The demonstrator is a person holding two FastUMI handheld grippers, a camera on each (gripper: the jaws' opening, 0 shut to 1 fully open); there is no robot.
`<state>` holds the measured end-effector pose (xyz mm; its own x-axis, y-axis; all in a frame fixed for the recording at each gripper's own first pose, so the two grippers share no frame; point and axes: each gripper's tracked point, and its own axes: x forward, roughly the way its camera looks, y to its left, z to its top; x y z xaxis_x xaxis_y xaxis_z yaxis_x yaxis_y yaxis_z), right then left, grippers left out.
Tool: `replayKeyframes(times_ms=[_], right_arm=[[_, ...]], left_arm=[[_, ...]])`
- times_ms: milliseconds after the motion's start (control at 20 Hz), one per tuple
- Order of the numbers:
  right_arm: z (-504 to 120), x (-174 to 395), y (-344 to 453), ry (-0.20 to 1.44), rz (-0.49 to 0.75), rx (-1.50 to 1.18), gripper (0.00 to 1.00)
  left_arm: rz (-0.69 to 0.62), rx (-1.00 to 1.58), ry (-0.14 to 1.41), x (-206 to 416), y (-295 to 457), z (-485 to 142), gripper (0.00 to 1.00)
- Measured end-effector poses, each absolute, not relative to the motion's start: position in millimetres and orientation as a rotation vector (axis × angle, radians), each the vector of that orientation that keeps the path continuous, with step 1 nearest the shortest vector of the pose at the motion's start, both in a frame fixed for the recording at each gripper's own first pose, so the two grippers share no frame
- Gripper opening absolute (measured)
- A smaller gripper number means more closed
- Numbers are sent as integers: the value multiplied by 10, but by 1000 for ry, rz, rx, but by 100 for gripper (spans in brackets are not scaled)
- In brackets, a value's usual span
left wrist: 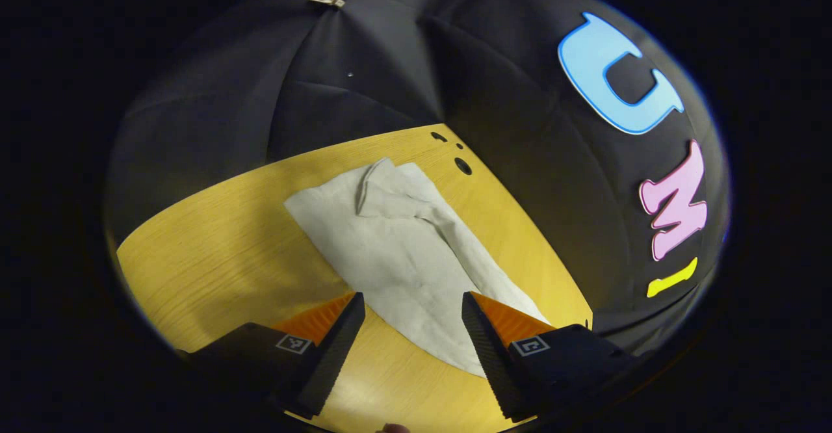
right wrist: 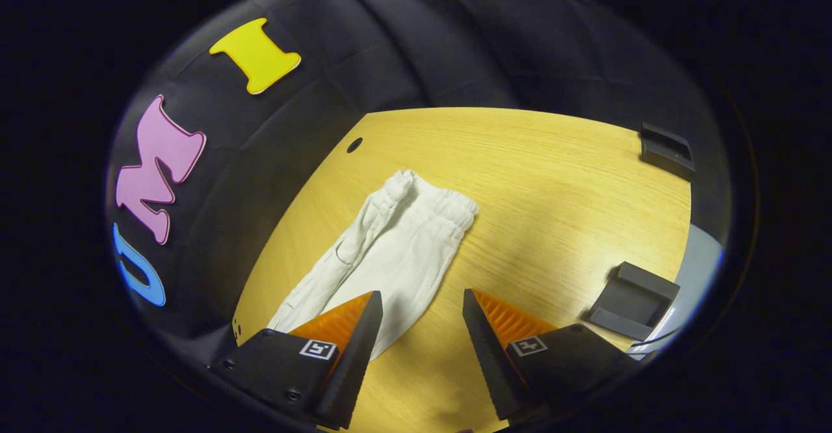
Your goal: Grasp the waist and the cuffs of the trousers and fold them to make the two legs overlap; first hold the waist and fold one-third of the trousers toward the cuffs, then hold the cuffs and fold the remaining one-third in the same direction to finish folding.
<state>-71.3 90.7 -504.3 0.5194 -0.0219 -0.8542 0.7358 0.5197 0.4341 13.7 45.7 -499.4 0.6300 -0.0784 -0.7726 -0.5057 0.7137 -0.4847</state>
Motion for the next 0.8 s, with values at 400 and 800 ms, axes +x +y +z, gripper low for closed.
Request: replayKeyframes(times_ms=[400, 800], right_arm=[[-5235, -354, 777, 866, -595, 1031, 80], [-5348, -116, 666, 829, -637, 1101, 75]], left_arm=[[290, -745, 903, 530, 477, -5318, 95], [269, -741, 895, 1054, 247, -5469, 96]])
